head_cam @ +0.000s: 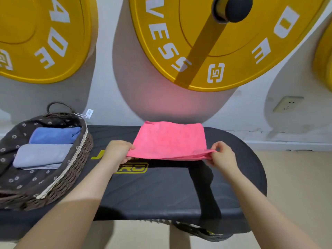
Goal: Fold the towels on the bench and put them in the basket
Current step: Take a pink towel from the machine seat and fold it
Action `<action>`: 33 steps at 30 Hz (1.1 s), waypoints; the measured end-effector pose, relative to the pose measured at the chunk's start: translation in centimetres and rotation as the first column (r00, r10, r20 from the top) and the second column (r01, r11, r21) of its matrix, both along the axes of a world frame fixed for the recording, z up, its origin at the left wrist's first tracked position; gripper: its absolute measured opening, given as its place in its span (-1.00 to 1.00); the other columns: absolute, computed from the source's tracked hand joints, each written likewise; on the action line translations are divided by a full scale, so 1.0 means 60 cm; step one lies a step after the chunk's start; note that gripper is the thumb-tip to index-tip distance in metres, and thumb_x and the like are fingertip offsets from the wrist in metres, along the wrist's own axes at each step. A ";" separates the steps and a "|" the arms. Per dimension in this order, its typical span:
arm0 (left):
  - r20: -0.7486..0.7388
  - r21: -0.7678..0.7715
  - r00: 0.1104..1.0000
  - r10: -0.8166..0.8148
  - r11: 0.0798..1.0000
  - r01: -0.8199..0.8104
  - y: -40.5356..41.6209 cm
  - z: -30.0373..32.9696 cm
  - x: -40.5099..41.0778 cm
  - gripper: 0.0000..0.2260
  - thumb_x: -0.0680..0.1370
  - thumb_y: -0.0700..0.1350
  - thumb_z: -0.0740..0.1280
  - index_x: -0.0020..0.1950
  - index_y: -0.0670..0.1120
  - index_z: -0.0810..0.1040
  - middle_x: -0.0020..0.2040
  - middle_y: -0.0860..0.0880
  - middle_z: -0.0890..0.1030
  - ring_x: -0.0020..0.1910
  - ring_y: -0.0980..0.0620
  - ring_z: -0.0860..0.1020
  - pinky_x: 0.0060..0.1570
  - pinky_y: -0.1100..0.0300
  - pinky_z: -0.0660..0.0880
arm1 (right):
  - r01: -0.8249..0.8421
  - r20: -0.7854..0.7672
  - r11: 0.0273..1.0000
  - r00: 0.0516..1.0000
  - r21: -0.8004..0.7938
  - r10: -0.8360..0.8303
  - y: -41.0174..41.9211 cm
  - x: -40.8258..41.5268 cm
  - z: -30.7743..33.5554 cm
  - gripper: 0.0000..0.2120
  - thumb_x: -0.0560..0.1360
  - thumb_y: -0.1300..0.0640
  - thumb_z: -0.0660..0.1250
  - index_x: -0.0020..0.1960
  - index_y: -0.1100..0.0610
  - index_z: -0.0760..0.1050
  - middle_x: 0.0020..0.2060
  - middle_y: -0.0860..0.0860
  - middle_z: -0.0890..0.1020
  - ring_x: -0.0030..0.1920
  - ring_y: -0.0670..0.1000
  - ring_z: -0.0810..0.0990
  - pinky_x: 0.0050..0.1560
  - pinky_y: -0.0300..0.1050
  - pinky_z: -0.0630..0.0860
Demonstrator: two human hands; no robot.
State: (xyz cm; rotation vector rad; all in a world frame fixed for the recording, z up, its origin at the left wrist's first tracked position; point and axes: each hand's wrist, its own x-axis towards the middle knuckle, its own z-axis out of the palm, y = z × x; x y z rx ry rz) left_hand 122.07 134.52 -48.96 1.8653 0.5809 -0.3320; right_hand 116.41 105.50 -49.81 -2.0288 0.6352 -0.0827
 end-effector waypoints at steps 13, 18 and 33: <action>-0.629 0.339 0.490 -0.604 0.354 0.872 0.029 -0.022 -0.075 -0.92 0.44 -0.20 0.15 -0.11 -0.14 0.40 -0.36 -0.05 0.46 -0.48 0.06 0.49 -0.47 0.29 0.38 | -0.788 -0.823 0.616 0.364 -0.021 0.437 -0.021 -0.047 0.013 -0.78 0.49 0.11 0.24 -0.02 0.22 0.58 -0.35 0.00 0.56 -0.40 -0.05 0.53 -0.32 -0.23 0.42; -0.850 0.120 0.216 -0.481 0.223 0.967 0.030 -0.037 -0.097 -0.62 0.48 0.03 0.31 0.19 -0.19 0.49 -0.30 -0.03 0.58 -0.42 0.06 0.53 -0.37 0.27 0.43 | -0.754 -0.872 0.640 0.207 0.147 0.444 -0.005 -0.058 -0.001 -0.53 0.41 -0.31 0.28 -0.20 0.10 0.61 -0.41 -0.03 0.53 -0.37 0.00 0.47 -0.26 -0.19 0.40; 0.116 0.633 0.896 -0.428 0.727 0.265 -0.025 -0.131 0.101 -0.76 0.57 -0.17 0.14 0.04 -0.25 0.57 0.09 -0.28 0.58 0.10 -0.25 0.51 0.04 0.03 0.45 | -0.209 -0.211 0.871 0.969 -0.445 0.125 0.007 0.105 -0.118 -0.68 0.59 0.22 0.01 0.29 0.28 0.34 0.22 0.29 0.39 0.17 0.30 0.46 0.14 0.06 0.40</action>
